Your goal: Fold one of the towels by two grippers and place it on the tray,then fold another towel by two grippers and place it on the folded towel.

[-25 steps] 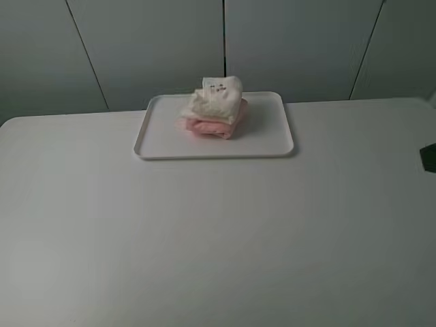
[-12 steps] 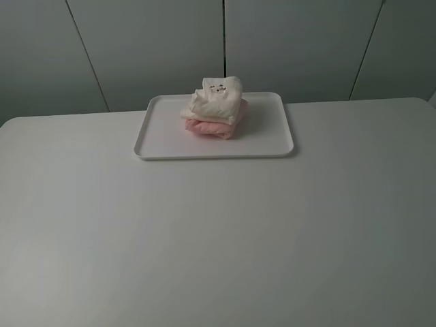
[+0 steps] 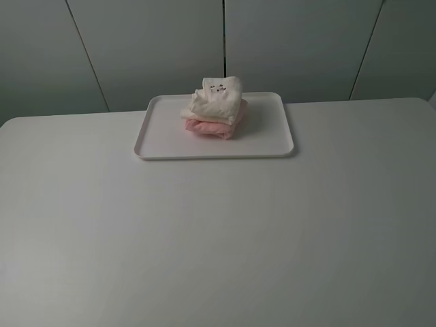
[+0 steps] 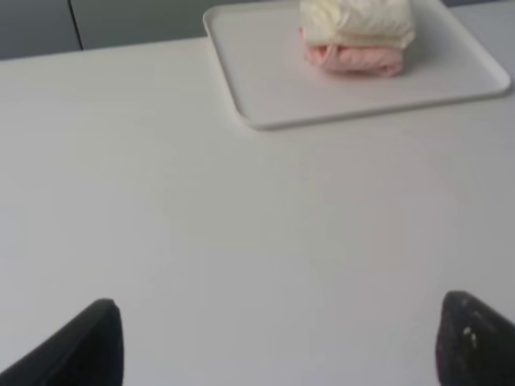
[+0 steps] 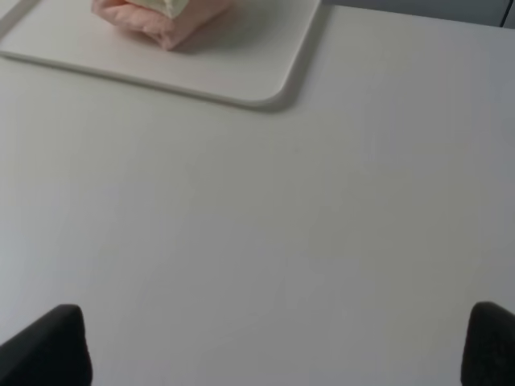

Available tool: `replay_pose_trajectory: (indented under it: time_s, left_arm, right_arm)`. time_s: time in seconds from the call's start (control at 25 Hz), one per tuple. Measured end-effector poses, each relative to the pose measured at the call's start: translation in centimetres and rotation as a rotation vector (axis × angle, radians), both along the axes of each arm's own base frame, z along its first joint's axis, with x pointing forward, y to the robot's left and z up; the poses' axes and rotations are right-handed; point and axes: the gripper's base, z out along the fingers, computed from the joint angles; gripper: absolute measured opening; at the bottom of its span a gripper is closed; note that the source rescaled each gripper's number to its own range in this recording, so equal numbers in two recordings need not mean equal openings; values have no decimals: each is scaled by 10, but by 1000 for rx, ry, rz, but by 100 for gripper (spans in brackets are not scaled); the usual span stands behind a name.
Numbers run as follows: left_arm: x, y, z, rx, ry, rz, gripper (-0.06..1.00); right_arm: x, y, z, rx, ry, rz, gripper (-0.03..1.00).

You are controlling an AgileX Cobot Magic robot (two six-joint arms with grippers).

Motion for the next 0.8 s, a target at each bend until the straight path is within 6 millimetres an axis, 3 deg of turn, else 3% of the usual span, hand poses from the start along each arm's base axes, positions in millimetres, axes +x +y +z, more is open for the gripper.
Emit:
replay_pose_trajectory:
  time_s: [0.12, 0.32, 0.8]
  left_arm:
    - [6, -4, -12, 1, 34, -21, 100]
    - [14, -8, -13, 47, -53, -72, 100]
    - [16, -9, -15, 63, -65, -83, 100]
  right_arm:
    - [2, 1, 0, 14, -19, 4, 100]
    - [6, 2, -1, 26, -50, 1, 100]
    - [9, 4, -1, 52, -76, 7, 100]
